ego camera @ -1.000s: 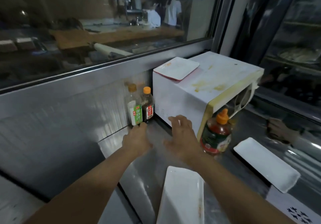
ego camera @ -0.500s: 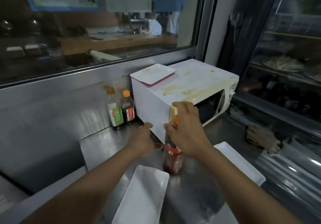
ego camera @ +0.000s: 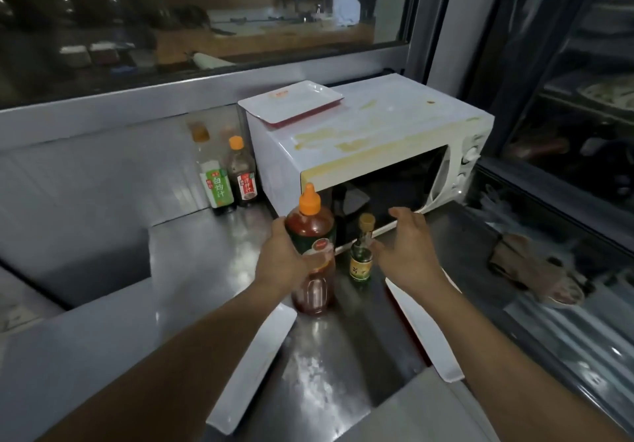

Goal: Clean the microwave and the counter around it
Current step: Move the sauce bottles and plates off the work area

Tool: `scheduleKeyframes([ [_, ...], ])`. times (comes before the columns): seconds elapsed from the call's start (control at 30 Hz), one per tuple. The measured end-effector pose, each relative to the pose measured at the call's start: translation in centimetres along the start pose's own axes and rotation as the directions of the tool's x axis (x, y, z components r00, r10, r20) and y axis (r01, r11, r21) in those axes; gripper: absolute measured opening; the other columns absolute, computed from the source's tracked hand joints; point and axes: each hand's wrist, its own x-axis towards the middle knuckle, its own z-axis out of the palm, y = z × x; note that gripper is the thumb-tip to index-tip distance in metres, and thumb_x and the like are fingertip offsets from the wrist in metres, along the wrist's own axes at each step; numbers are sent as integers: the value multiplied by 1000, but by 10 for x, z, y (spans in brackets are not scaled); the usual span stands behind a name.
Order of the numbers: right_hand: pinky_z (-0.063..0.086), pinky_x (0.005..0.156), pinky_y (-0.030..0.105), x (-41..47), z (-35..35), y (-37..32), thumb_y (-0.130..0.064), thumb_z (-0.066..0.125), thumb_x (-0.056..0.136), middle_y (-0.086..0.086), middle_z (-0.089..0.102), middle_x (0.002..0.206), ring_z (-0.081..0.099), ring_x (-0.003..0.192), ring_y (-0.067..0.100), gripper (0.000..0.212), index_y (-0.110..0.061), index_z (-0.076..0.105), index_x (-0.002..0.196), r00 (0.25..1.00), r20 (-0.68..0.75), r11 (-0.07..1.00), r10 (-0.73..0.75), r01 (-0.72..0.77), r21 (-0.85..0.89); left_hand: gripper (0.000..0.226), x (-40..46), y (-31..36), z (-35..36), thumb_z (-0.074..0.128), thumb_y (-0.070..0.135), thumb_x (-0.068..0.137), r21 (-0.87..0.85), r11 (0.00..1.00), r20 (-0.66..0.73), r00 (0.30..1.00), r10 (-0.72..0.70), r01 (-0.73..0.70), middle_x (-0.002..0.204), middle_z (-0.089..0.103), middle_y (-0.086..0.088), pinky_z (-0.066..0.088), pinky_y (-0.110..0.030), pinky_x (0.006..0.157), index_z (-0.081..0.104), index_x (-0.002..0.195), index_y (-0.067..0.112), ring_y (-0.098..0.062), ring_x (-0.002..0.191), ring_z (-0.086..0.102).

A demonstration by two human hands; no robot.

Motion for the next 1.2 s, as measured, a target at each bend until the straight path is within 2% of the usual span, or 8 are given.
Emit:
scheduleKeyframes([
  [0.1,32,102,31,10,13,22,-18,68,82,15,40,136,35,129,29,62,-7,39,135,999,21,1000,25,-26,13,77,-2,-2,12,87,33,58,-67,998,-70,998,3,-7,106,59,12,44,-22,77,41,120,31,-9,96,59],
  [0.23,35,102,34,21,34,39,-17,69,81,16,42,136,38,128,31,62,-6,40,134,997,60,998,47,-50,38,81,-2,-11,17,88,34,54,-82,997,-104,994,-20,11,109,63,10,52,-35,87,45,122,28,-13,100,61],
  [0.3,36,99,34,26,44,45,-20,70,81,17,45,133,40,126,32,61,-6,41,132,997,70,998,43,-46,38,81,-1,-13,17,88,37,50,-65,998,-130,991,-37,28,106,63,10,53,-38,85,46,119,30,-12,97,63],
  [0.43,38,90,33,38,60,52,-24,69,82,19,48,127,45,117,34,55,-3,44,127,996,79,997,40,-45,62,75,-2,-11,15,87,43,46,-68,997,-169,984,-47,36,95,61,17,51,-23,72,44,107,37,-2,87,62],
  [0.6,40,78,33,48,74,52,-24,70,82,21,57,106,53,101,35,37,2,54,103,1000,23,998,11,-13,69,75,-4,-5,7,88,42,45,-114,993,-170,984,-50,31,91,61,18,46,-6,52,45,106,38,4,78,62],
  [0.73,44,74,34,50,81,52,-23,69,84,21,62,99,59,94,37,30,2,56,96,1000,-26,998,14,-12,64,78,-8,-3,1,87,43,44,-129,992,-175,984,-32,9,96,62,16,52,-16,67,45,109,36,0,85,64],
  [0.93,40,70,30,41,78,50,-23,68,85,20,65,94,61,92,37,28,1,57,96,996,-79,997,34,-28,75,73,-17,1,-9,89,37,49,-168,986,-175,985,-13,-17,98,63,16,50,-8,58,45,107,39,4,84,64],
  [1.2,40,68,30,18,45,25,-30,68,84,13,67,88,62,87,32,26,-7,59,92,995,-92,994,35,-25,108,77,-38,21,-40,87,39,50,-179,981,-247,969,24,-70,101,61,19,50,-13,67,44,115,35,3,88,63],
])
